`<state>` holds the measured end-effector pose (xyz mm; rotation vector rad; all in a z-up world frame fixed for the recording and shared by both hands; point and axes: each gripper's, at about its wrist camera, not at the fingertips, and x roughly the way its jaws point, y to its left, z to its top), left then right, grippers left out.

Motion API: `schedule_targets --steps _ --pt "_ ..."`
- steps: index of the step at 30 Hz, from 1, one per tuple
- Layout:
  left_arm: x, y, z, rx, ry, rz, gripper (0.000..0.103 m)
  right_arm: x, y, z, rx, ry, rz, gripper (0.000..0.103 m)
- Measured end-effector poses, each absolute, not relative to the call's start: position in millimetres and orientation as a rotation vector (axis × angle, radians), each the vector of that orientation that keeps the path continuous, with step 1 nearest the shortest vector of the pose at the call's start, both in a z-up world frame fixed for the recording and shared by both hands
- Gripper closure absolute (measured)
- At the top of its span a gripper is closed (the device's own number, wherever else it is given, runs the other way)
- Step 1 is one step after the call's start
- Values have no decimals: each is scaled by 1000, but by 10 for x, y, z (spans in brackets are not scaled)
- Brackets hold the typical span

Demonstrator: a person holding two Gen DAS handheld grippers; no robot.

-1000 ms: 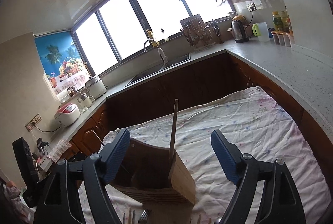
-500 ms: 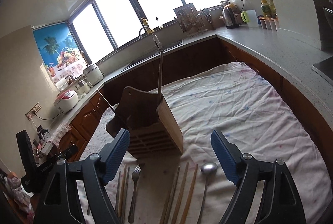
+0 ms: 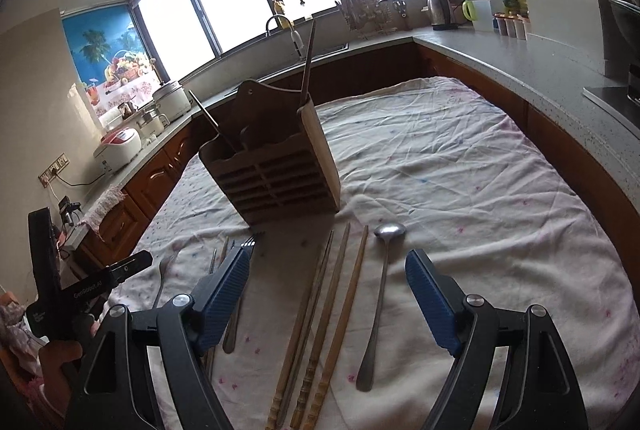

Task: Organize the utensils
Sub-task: 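Move both tools back toward the remaining utensils, then grasp a chopstick with the left tool while the right tool grasps a wooden chopstick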

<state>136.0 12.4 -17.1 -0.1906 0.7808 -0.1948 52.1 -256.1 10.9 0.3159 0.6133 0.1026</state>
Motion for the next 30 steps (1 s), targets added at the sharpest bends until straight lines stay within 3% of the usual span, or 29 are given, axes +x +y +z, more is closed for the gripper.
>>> schedule_targets --steps 7,12,17,19,30 --pt "1432 116 -232 -178 816 -180 20 593 -2465 56 285 627 90 25" --pt "1548 80 -265 -163 842 -183 27 754 -2458 5 292 668 94 59" --pt "1711 30 -334 -156 892 -199 45 959 -2410 -94 311 723 123 78" --pt "1773 1 -363 -149 908 -201 50 1030 -2359 -126 303 743 137 81" --pt "2065 -114 -553 -129 980 -217 59 1404 -2120 -386 281 849 207 87"
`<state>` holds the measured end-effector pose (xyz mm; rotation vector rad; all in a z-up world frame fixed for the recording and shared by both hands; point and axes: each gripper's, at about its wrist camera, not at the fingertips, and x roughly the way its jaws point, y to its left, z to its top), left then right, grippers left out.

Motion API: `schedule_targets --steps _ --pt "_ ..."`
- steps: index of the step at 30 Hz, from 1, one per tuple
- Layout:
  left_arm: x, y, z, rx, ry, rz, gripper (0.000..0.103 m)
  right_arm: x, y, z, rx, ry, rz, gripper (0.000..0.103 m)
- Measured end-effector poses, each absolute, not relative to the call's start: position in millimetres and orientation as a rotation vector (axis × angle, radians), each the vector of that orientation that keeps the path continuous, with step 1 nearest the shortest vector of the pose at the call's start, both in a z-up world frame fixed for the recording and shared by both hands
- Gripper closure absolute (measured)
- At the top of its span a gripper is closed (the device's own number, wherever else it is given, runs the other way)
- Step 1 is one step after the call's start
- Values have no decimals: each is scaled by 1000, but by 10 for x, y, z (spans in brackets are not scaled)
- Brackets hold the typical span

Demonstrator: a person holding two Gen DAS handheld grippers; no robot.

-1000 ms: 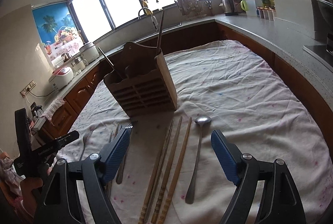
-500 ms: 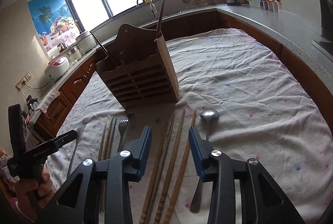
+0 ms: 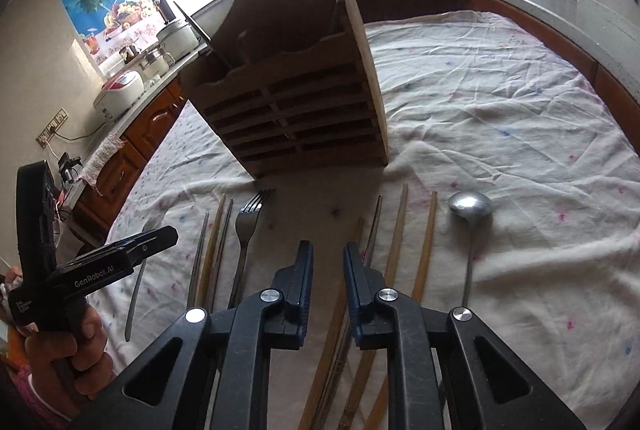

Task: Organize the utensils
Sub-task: 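Grasp a chopstick with the left tool while the right tool grasps a wooden chopstick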

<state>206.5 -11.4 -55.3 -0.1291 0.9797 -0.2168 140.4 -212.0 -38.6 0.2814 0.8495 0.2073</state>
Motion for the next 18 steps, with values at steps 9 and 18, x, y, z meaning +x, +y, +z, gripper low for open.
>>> schedule_targets --steps 9,18 --pt "2282 -237 -743 -79 1046 -221 76 1627 -2088 -605 269 925 199 88" --pt "2333 -398 -749 54 1034 -245 78 1750 -2070 -678 260 944 193 91"
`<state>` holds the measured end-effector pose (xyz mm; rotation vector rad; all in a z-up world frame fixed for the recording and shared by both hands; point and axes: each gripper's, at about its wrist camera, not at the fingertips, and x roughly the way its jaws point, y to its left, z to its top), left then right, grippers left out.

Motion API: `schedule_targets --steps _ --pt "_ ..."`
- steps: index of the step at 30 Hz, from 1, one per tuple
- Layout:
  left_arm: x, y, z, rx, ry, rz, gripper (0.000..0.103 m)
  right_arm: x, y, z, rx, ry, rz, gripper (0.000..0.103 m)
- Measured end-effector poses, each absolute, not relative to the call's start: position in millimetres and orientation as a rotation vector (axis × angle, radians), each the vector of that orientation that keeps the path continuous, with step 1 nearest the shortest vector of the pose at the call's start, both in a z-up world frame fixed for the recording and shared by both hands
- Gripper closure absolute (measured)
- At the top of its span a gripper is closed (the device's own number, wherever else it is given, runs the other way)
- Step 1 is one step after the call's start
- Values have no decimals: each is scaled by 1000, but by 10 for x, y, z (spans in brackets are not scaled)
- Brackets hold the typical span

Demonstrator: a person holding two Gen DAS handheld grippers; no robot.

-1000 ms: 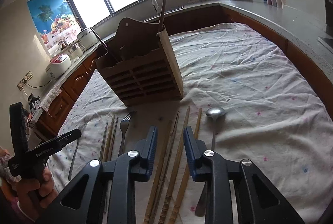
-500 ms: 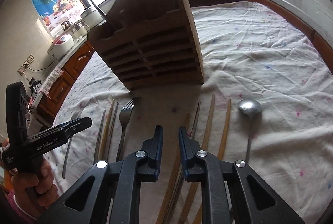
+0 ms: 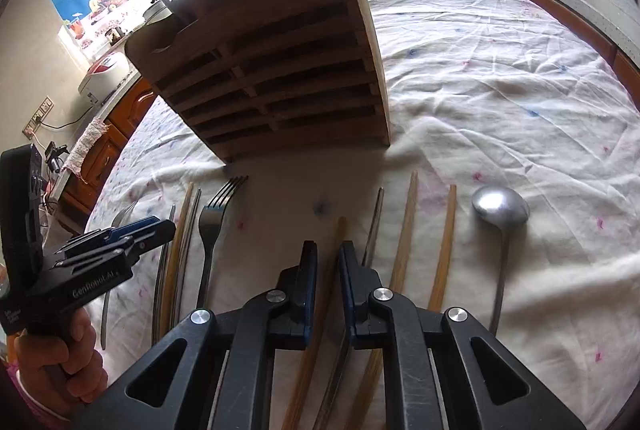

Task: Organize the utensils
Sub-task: 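Grasp a chopstick with the left tool while the right tool grasps a wooden chopstick, then lift both chopsticks and lower them into the wooden holder with both tools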

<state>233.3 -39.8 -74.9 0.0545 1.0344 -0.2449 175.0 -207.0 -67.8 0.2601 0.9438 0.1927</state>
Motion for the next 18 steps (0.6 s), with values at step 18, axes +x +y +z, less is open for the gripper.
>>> schedule_targets --steps 18 --pt "2114 -276 -534 -10 956 -316 100 1651 -2080 -516 266 904 215 97"
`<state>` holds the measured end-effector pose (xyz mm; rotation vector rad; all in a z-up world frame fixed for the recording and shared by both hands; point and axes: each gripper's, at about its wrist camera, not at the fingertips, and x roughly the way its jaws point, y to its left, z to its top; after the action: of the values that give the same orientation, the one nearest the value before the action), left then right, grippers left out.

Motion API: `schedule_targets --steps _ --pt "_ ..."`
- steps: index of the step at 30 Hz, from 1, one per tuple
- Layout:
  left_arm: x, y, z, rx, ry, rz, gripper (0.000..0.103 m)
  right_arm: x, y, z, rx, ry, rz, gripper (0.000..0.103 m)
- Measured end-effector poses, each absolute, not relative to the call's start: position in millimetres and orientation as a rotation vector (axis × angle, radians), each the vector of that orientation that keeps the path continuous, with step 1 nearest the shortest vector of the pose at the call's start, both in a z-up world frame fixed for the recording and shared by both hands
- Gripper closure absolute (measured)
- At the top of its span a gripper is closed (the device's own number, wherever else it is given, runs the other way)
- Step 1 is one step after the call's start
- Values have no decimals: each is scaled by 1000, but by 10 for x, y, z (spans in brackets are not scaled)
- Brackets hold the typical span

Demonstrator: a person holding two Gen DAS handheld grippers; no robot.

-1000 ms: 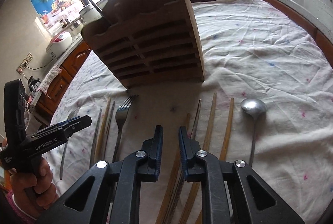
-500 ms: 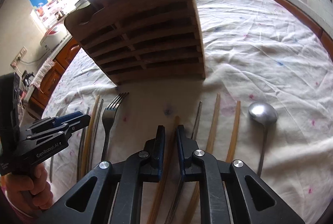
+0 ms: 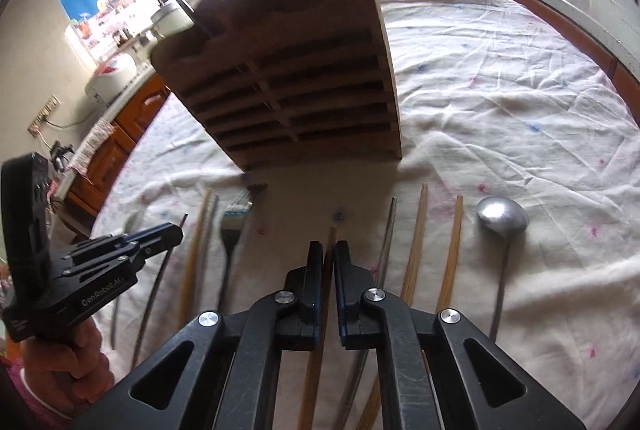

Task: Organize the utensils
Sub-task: 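Lift both chopsticks and lower them into the wooden holder with both tools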

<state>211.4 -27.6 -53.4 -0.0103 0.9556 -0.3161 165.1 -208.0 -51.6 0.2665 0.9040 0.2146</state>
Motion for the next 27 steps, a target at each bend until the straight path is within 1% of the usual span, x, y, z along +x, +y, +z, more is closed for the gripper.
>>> schedule_targets --steps 15,27 --pt "1515 -149 346 -56 754 -375 100 1116 -2194 386 287 688 233 98" --pt "1179 11 724 -75 657 -391 100 776 -2259 866 280 561 242 98"
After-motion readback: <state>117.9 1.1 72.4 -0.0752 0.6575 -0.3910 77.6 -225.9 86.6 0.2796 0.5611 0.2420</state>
